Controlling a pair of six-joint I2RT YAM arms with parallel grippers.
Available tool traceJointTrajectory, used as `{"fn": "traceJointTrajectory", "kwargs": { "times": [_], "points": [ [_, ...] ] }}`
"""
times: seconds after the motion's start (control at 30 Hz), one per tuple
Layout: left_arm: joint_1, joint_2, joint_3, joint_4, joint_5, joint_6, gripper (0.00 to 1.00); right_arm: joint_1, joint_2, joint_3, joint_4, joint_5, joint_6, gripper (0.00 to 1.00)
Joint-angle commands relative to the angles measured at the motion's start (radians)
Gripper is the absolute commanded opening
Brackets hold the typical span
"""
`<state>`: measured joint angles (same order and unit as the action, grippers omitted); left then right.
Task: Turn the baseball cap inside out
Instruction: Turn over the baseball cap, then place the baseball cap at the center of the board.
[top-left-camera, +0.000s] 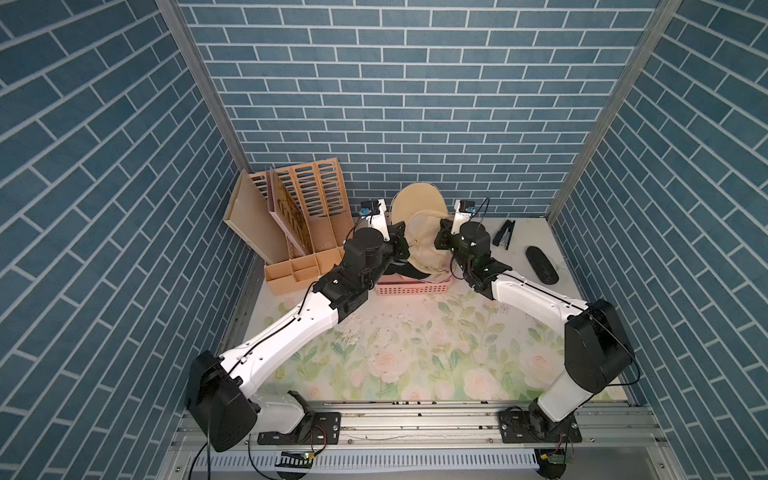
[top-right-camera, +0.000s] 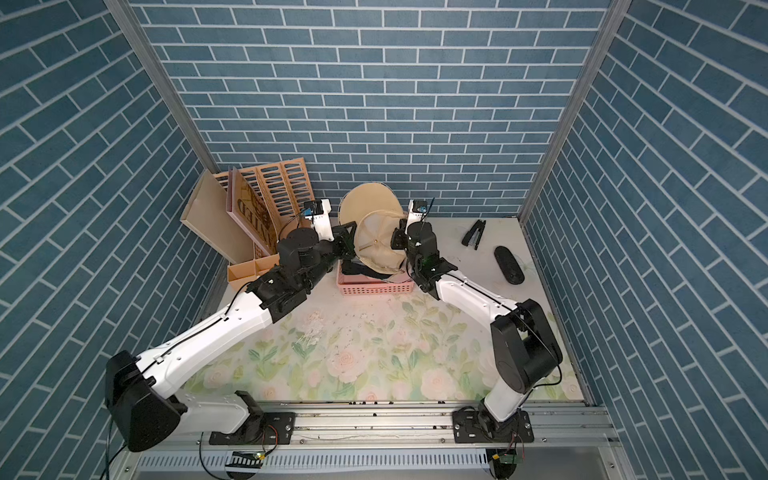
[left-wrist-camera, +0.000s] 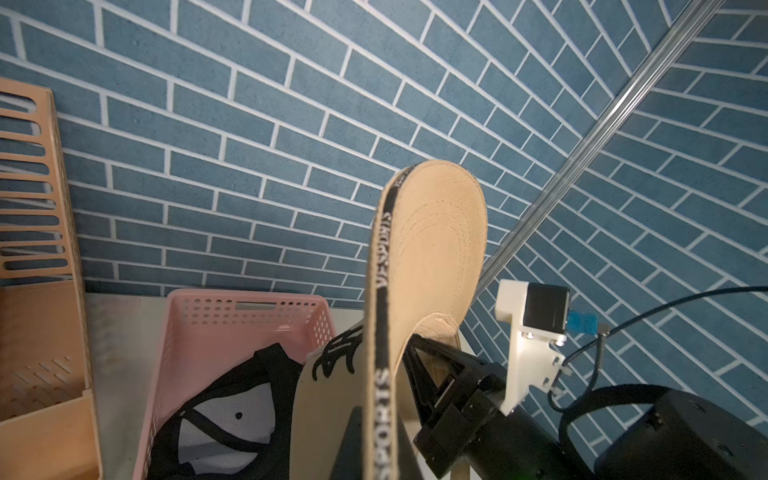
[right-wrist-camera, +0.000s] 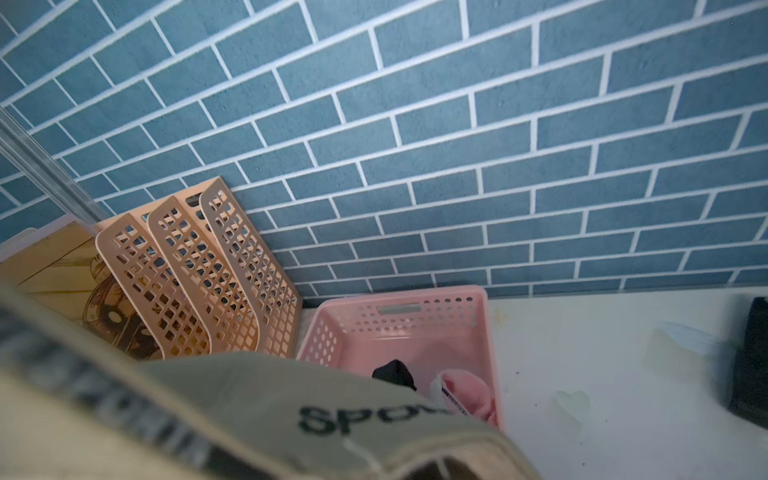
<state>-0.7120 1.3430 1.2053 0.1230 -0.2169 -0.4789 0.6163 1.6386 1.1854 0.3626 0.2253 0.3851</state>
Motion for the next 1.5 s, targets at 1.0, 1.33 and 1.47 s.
{"fn": "traceJointTrajectory", "kwargs": {
  "times": [1.0,1.33,1.47],
  "points": [
    [-0.146,0.187,-0.115,0.636,-0.147,1.058,0.0,-0.073,-0.696,-0.154,-0.33,-0.225,0.479,0.84],
    [-0.194,0.214,-0.152,0.712,-0.2,1.189,0.0,-0.086,-0.535,-0.034,-0.268,-0.317,0.542,0.86],
    [-0.216,0.22,-0.191,0.783,-0.232,1.272,0.0,-0.102,-0.483,-0.019,-0.233,-0.365,0.595,0.86]
  ]
}}
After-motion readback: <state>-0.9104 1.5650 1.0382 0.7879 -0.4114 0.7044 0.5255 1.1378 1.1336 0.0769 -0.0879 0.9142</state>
